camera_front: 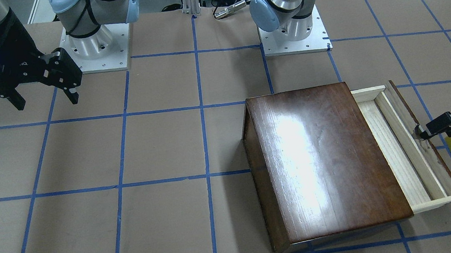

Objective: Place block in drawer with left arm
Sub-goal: 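Pull the drawer open with the left gripper, away from the cabinet, then release the handle and move the left gripper over the yellow cube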

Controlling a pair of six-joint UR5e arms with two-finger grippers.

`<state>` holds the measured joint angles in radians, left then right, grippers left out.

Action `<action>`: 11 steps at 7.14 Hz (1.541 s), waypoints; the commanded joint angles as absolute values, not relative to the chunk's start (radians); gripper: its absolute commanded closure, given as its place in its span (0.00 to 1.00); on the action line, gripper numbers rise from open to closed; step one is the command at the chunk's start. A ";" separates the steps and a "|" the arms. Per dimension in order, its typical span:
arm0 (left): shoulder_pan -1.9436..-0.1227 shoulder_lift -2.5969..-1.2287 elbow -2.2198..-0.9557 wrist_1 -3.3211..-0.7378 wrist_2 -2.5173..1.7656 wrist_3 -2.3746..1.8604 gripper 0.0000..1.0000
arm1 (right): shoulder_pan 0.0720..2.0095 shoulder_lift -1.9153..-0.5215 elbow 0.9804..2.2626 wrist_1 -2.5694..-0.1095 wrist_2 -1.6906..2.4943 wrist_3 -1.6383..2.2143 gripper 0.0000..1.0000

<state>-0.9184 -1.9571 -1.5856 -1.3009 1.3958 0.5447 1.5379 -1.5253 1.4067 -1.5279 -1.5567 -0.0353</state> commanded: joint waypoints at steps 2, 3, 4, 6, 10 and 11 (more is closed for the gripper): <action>-0.919 -1.956 -1.531 -1.339 1.397 0.541 0.00 | 1.539 -1.525 1.407 -1.528 -1.557 -0.035 0.00; -0.919 -1.960 -1.514 -1.357 1.397 0.543 0.00 | 1.539 -1.526 1.407 -1.528 -1.555 -0.035 0.00; -0.919 -1.948 -1.513 -1.359 1.399 0.546 0.00 | 1.539 -1.525 1.407 -1.528 -1.557 -0.035 0.00; -0.911 -1.951 -1.470 -1.358 1.488 0.778 0.00 | 1.539 -1.525 1.407 -1.528 -1.557 -0.035 0.00; -0.804 -1.982 -1.479 -1.332 1.542 1.337 0.00 | 1.539 -1.525 1.407 -1.528 -1.557 -0.035 0.00; -0.790 -2.005 -1.480 -1.271 1.548 1.503 0.00 | 1.539 -1.525 1.407 -1.528 -1.557 -0.035 0.00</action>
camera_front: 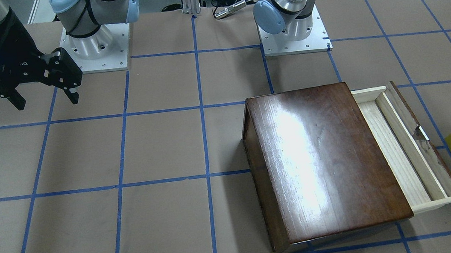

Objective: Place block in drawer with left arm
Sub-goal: 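Release the handle and move the left gripper over the yellow cube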

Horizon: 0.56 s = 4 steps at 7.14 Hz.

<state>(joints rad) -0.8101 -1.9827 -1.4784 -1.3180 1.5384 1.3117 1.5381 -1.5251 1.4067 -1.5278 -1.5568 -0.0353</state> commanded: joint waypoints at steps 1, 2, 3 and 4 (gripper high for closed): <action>-0.788 -2.023 -1.483 -1.212 1.583 1.704 0.00 | 1.537 -1.526 1.407 -1.528 -1.557 -0.035 0.00; -0.784 -2.029 -1.494 -1.189 1.583 1.870 0.00 | 1.539 -1.526 1.407 -1.528 -1.555 -0.035 0.00; -0.772 -2.029 -1.521 -1.143 1.579 2.020 0.00 | 1.539 -1.525 1.407 -1.528 -1.557 -0.035 0.00; -0.759 -2.029 -1.570 -1.078 1.572 2.134 0.00 | 1.539 -1.526 1.407 -1.528 -1.555 -0.035 0.00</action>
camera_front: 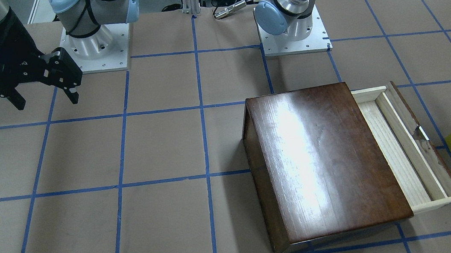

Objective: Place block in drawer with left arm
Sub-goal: 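Release the handle and move the left gripper over the yellow cube, then lower the left gripper and grasp the yellow cube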

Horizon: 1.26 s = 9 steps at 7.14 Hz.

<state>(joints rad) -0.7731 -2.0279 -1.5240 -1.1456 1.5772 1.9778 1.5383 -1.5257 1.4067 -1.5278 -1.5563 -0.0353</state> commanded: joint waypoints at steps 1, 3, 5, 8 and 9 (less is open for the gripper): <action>-0.756 -2.029 -1.632 -0.952 1.571 2.237 0.00 | 1.539 -1.525 1.407 -1.528 -1.555 -0.035 0.00; -0.738 -2.029 -1.695 -0.904 1.539 2.365 0.00 | 1.539 -1.526 1.407 -1.528 -1.557 -0.035 0.00; -0.736 -2.042 -1.694 -0.905 1.503 2.434 0.00 | 1.537 -1.526 1.407 -1.528 -1.557 -0.035 0.00; -0.735 -2.075 -1.681 -0.896 1.508 2.450 0.00 | 1.539 -1.526 1.407 -1.528 -1.555 -0.035 0.00; -0.735 -2.089 -1.681 -0.894 1.508 2.451 0.00 | 1.539 -1.525 1.407 -1.528 -1.555 -0.035 0.00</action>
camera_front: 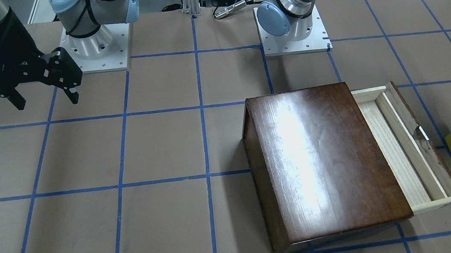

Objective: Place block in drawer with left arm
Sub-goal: 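Lower the left gripper and grasp the yellow cube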

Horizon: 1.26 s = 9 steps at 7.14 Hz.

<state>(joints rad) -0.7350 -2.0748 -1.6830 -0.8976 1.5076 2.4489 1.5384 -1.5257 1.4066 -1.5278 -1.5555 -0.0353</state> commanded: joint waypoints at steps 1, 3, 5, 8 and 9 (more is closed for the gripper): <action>-0.733 -2.100 -1.680 -0.894 1.506 2.451 0.00 | 1.539 -1.525 1.407 -1.528 -1.555 -0.035 0.00; -0.733 -2.124 -1.678 -0.865 1.506 2.454 0.00 | 1.539 -1.525 1.407 -1.528 -1.557 -0.035 0.00; -0.733 -2.138 -1.678 -0.842 1.500 2.454 0.01 | 1.539 -1.526 1.407 -1.528 -1.557 -0.035 0.00; -0.735 -2.146 -1.678 -0.833 1.476 2.476 0.31 | 1.539 -1.526 1.407 -1.528 -1.557 -0.035 0.00; -0.733 -2.146 -1.678 -0.833 1.477 2.480 0.50 | 1.539 -1.525 1.407 -1.528 -1.555 -0.035 0.00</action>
